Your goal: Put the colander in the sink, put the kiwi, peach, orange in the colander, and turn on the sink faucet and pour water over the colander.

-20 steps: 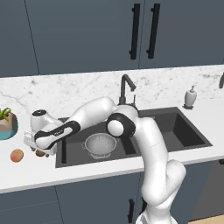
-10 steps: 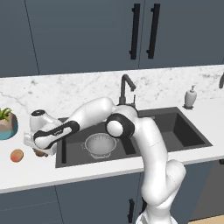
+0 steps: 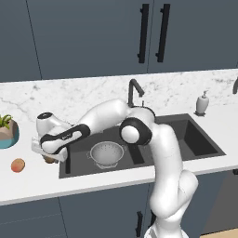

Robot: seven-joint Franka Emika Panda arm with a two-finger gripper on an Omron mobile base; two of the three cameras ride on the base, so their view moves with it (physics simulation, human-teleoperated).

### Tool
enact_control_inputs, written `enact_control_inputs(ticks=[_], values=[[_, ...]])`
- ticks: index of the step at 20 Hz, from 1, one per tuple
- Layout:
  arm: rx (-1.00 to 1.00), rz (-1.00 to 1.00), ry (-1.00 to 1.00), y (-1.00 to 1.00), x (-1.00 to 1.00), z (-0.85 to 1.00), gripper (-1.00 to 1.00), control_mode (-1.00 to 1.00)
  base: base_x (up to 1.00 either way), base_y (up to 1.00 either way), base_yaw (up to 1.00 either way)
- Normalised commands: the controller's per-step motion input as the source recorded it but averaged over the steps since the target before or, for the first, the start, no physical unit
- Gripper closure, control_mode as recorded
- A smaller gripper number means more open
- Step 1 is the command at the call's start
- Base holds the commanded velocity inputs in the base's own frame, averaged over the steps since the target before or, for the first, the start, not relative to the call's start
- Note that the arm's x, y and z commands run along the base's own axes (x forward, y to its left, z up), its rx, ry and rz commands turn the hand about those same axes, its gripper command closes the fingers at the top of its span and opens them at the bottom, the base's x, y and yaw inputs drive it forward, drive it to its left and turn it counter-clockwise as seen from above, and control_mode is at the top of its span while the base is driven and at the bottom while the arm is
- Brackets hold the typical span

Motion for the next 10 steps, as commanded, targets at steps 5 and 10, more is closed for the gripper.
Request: enact_control_inputs(ticks=[5, 10], values=[[0.0, 0.06, -0.05, -0.93, -0.25, 0.25, 1.0, -1.0, 0.0, 0.0, 0.0], [0.0, 0.08, -0.08, -0.99, -0.2, 0.15, 1.0, -1.0, 0.0, 0.0, 0.0]])
